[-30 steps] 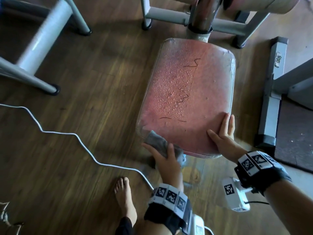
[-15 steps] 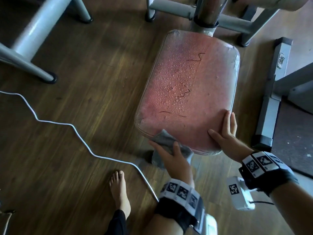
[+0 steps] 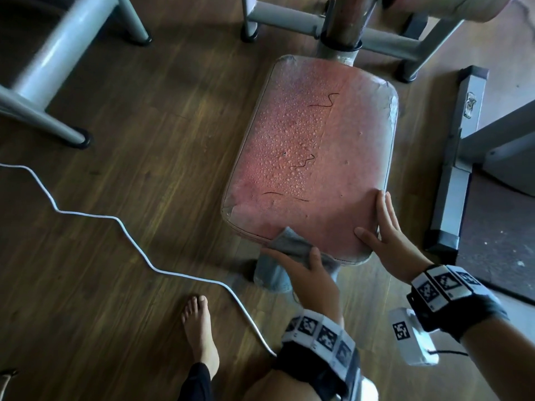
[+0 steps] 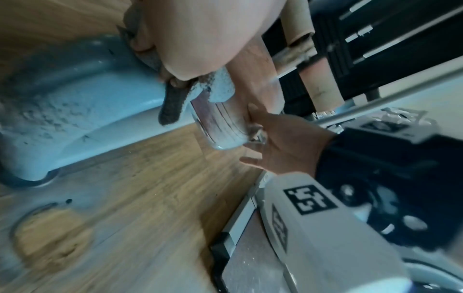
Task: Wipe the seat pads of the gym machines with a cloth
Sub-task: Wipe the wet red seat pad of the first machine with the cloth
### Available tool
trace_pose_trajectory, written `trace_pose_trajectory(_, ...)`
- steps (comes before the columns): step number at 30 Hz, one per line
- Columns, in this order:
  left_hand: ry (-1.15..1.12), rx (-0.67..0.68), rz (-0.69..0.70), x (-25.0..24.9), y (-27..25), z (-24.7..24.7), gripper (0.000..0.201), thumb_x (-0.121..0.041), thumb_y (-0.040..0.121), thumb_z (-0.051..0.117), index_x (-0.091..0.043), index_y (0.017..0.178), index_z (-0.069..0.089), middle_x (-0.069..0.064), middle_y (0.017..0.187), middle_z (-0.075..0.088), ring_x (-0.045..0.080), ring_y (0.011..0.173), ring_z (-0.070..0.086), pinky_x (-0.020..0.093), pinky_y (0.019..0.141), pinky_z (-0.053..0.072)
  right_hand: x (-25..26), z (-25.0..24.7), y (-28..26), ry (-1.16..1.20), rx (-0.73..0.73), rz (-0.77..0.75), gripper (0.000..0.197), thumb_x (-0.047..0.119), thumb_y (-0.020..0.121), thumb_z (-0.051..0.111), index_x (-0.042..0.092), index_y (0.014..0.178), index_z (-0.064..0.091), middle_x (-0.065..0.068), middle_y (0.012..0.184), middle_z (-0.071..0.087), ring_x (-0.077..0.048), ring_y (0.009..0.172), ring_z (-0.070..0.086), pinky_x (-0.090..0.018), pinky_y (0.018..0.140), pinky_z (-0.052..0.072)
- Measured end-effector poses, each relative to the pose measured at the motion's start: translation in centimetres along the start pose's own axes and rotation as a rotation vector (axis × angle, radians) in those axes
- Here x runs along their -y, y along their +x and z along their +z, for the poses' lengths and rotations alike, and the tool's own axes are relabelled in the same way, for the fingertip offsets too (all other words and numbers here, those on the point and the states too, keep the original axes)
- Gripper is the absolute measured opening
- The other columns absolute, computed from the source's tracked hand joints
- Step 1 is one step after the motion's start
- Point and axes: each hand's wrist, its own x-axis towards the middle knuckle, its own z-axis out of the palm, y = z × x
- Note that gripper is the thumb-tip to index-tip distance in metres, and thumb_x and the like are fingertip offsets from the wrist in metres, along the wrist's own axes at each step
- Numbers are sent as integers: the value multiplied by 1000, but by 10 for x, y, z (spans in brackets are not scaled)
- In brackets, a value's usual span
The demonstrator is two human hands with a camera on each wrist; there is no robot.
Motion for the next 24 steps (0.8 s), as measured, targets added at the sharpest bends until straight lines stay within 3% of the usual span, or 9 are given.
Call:
trace_pose_trajectory(4, -69, -49, -41, 0, 12, 4, 87, -14, 94, 58, -26, 154, -5, 3, 156, 26, 18, 137, 37, 23, 107, 28, -1, -8, -4, -96, 0, -28, 87, 47, 93, 48, 39, 146, -22, 21, 155, -23, 7, 137, -9, -22, 113, 4)
trace_pose_trajectory(9, -113, -227, 101, -14, 51, -14, 85, -17, 95, 57, -30, 154, -4, -9, 134, 34, 8, 120, 43, 21, 99, 29, -4, -11, -5, -112, -7, -47, 84, 47, 93, 47, 46, 144, -20, 25, 153, -21, 8, 136, -7, -22, 113, 5)
trace_pose_trajectory(11, -64, -215, 105, -10, 43, -10, 86, -22, 96, 56, -31, 153, -7, -2, 142, 37, 16, 125, 47, 21, 98, 31, -4, -10, -5, -105, -16, -65, 84, 48, 93, 47, 48, 143, -20, 25, 154, -21, 8, 137, -7, -23, 113, 6)
trace_pose_trajectory(13, -51, -148, 45, 1, 24, 3, 90, -26, 95, 57, -34, 150, -15, 6, 155, 27, 22, 136, 39, 23, 105, 29, -4, -12, -5, -105, -9, -79, 84, 50, 91, 47, 49, 142, -20, 24, 155, -20, 6, 138, -5, -24, 113, 7)
trace_pose_trajectory(16, -74, -53, 2, 16, -5, 24, 90, -53, 81, 52, -59, 128, -24, 8, 157, 25, 21, 136, 41, 33, 111, 35, -2, -23, -7, -149, 49, -83, 83, 46, 92, 48, 48, 143, -18, 21, 155, -18, 2, 138, -2, -30, 115, 9)
trace_pose_trajectory(19, -79, -47, -58, 23, -21, 35, 84, -67, 67, 43, -64, 121, -22, 5, 150, 40, 19, 126, 52, 24, 99, 42, -2, -39, -9, -232, 61, -80, 81, 43, 90, 49, 49, 146, -9, 24, 154, -8, -4, 140, 6, -41, 119, 17)
trace_pose_trajectory(21, -105, -64, -56, 18, -19, 34, 85, -43, 89, 54, -51, 139, -15, 6, 149, 41, 19, 125, 52, 20, 97, 40, 0, -43, -11, -274, 45, -80, 82, 48, 87, 51, 51, 146, -6, 27, 153, -5, -10, 142, 16, -43, 117, 24)
trace_pose_trajectory(22, -120, -69, -59, 15, -11, 30, 86, -25, 94, 57, -38, 149, -8, 6, 150, 39, 19, 127, 50, 17, 97, 38, 1, -42, -11, -293, 41, -80, 83, 50, 87, 52, 52, 146, -7, 27, 152, -6, -12, 142, 21, -43, 116, 26)
trace_pose_trajectory(24, -94, -121, -26, 7, 15, 14, 83, -9, 94, 57, -21, 155, 2, 2, 146, 38, 17, 126, 47, 4, 91, 32, 2, -39, -13, -279, 32, -77, 84, 52, 86, 52, 51, 145, -8, 28, 153, -7, -11, 141, 22, -44, 116, 27)
